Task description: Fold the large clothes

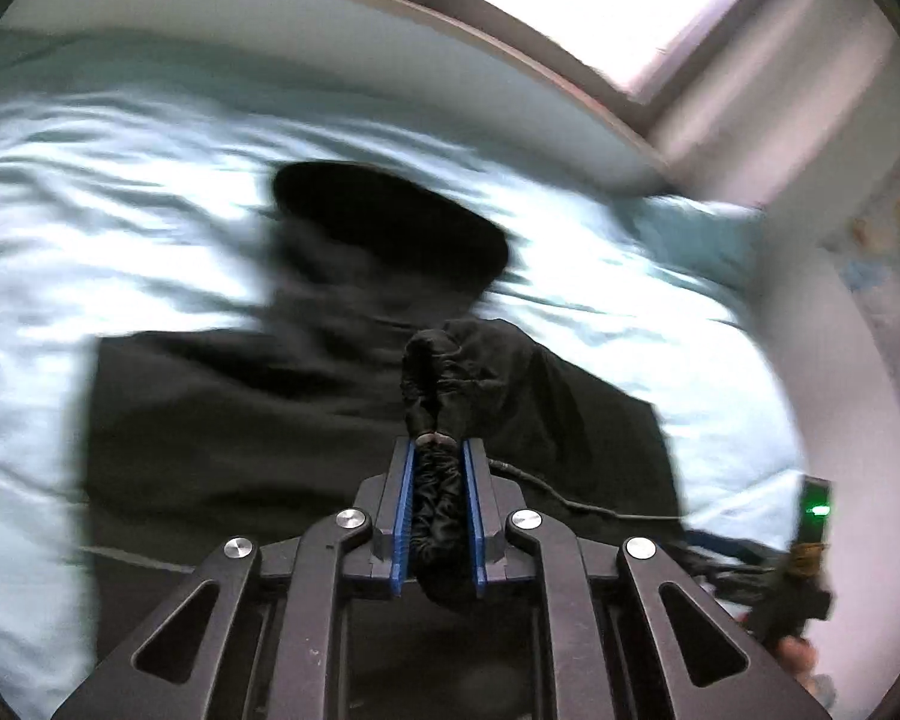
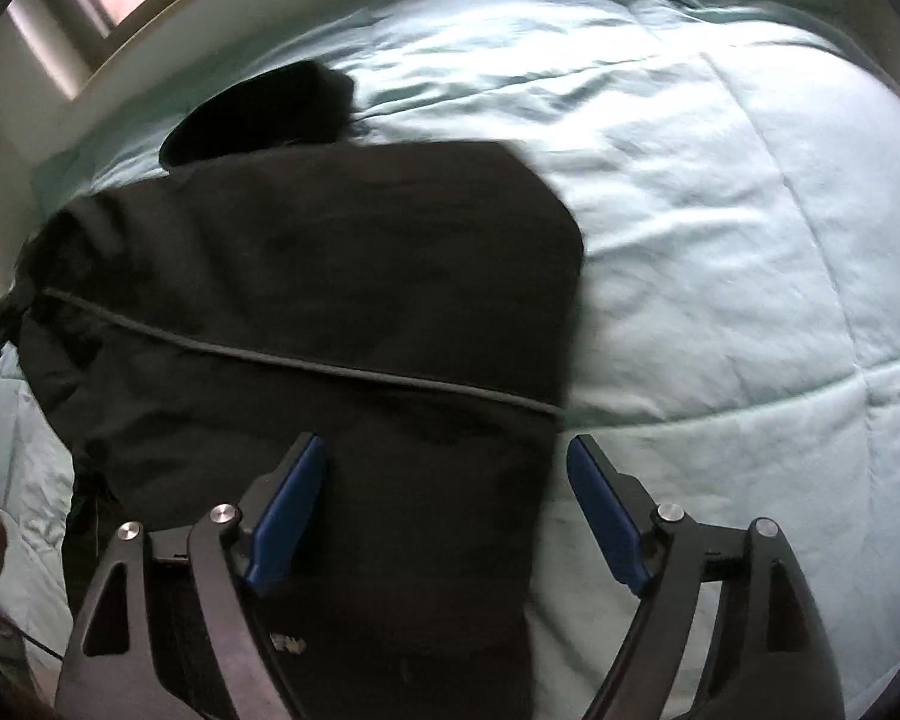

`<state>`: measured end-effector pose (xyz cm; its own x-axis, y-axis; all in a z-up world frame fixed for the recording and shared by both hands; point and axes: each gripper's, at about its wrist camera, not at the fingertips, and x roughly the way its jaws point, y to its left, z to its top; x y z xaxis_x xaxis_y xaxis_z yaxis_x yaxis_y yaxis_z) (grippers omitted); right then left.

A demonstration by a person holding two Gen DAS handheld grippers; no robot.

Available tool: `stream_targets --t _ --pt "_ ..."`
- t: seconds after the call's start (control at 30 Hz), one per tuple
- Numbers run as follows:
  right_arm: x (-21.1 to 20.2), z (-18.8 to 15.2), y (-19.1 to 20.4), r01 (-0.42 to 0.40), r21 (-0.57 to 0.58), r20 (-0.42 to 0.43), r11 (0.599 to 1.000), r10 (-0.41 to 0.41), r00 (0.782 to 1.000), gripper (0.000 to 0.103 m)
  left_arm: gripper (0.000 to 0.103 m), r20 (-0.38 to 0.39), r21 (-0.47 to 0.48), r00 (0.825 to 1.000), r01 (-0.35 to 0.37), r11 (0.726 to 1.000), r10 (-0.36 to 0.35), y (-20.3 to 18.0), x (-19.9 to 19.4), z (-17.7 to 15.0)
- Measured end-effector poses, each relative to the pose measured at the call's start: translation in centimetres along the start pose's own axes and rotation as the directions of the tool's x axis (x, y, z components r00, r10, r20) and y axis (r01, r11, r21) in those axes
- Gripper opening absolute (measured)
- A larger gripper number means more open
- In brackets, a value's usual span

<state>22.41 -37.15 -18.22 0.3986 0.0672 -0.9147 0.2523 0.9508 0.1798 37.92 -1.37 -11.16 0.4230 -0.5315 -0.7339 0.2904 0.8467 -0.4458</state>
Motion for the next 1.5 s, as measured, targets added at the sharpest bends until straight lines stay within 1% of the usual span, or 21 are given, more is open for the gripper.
stream_targets --t 0.1,0.13,0.23,0.3,0.37,0.47,0.57,0.63,0.73,0.8,0.87,0.9,0.93,0.97,1.13,1.23,1.27,1.37,1.4,1.43,1.5 --pt "2.9 0.7 2.6 0.012 -0.037 -0.018 0.999 -0.013 1.000 0.084 0.016 -0.022 -0.053 0.991 -0.135 0.989 0.134 5.4 -0.2 -0.6" --pt "4.2 0.9 3.5 0.032 -0.054 -0.032 0.998 -0.033 0.999 0.084 0.016 -0.067 -0.059 0.981 -0.185 0.981 0.181 7.4 0.7 -1.2" --pt "8.5 0.9 5.3 0.096 -0.105 -0.094 0.990 -0.106 0.990 0.086 0.019 -0.197 -0.078 0.952 -0.254 0.964 0.235 11.2 4.3 -3.6" --pt "10.8 0.7 6.2 0.157 -0.154 -0.120 0.976 -0.176 0.977 0.091 0.024 -0.238 -0.075 0.935 -0.289 0.955 0.264 12.3 6.6 -5.1" --pt "11.6 0.9 5.9 0.170 -0.148 -0.129 0.974 -0.189 0.973 0.099 0.025 -0.224 -0.075 0.935 -0.297 0.952 0.274 11.8 7.2 -5.6" --pt "11.3 1.3 4.4 0.137 -0.100 -0.171 0.986 -0.152 0.974 0.098 0.026 -0.186 -0.077 0.942 -0.297 0.952 0.279 11.1 5.0 -4.8" --pt "8.3 1.6 3.9 0.118 -0.077 -0.145 0.990 -0.128 0.981 0.088 0.027 -0.081 -0.076 0.920 -0.390 0.918 0.384 10.4 1.0 -3.8" --pt "5.9 1.5 4.7 0.073 -0.083 -0.093 0.994 -0.081 0.992 0.088 0.032 -0.016 -0.094 0.950 -0.312 0.945 0.312 9.5 -1.6 -3.2" --pt "4.1 1.0 7.5 -0.017 -0.137 -0.046 0.990 0.010 0.999 0.088 0.053 -0.029 -0.077 0.991 -0.130 0.989 0.128 7.1 -0.9 -2.8" --pt "5.2 0.4 10.0 -0.047 -0.175 -0.065 0.984 0.036 0.997 0.088 0.053 -0.066 -0.043 0.996 -0.067 0.997 0.064 5.5 1.0 -3.6" --pt "8.1 -0.7 11.7 -0.045 -0.201 -0.130 0.978 0.019 0.991 0.083 0.053 -0.176 0.000 0.981 -0.078 0.997 0.076 3.6 5.7 -5.0" --pt "9.6 -1.0 12.3 -0.038 -0.214 -0.160 0.976 0.003 0.987 0.083 0.053 -0.239 0.016 0.964 -0.116 0.993 0.116 3.5 8.4 -6.0" --pt "10.9 -1.0 12.6 -0.015 -0.230 -0.173 0.973 -0.026 0.985 0.083 0.052 -0.288 0.042 0.934 -0.207 0.977 0.210 3.9 10.9 -7.0" --pt "12.0 -1.5 12.8 0.006 -0.258 -0.178 0.966 -0.053 0.983 0.083 0.049 -0.302 0.045 0.920 -0.248 0.968 0.249 4.2 12.0 -7.4" --pt "11.6 -1.1 12.8 0.000 -0.291 -0.198 0.957 -0.060 0.978 0.082 0.048 -0.298 0.005 0.920 -0.265 0.964 0.254 3.9 12.1 -6.7" --pt "8.6 0.8 11.8 0.005 -0.255 -0.121 0.967 -0.037 0.992 0.078 0.049 -0.197 0.039 0.965 -0.170 0.985 0.174 2.1 8.4 -4.8" --pt "7.9 1.6 11.2 0.040 -0.236 -0.086 0.971 -0.062 0.994 0.078 0.049 -0.168 0.063 0.964 -0.200 0.978 0.208 1.8 7.8 -3.9" --pt "9.3 3.2 8.6 0.086 -0.108 -0.127 0.990 -0.100 0.987 0.078 0.049 -0.202 0.045 0.940 -0.270 0.962 0.273 3.6 9.1 -3.1" --pt "10.4 3.2 7.8 0.094 -0.083 -0.157 0.992 -0.106 0.982 0.078 0.049 -0.261 0.041 0.913 -0.313 0.949 0.312 5.0 10.8 -3.4" --pt "11.3 3.4 7.5 0.108 -0.090 -0.178 0.990 -0.123 0.976 0.078 0.048 -0.323 0.036 0.892 -0.320 0.947 0.314 6.6 12.3 -4.0" --pt "12.5 3.2 8.6 0.182 -0.198 -0.194 0.963 -0.220 0.956 0.079 0.048 -0.328 0.062 0.890 -0.313 0.948 0.316 6.6 12.8 -4.3"
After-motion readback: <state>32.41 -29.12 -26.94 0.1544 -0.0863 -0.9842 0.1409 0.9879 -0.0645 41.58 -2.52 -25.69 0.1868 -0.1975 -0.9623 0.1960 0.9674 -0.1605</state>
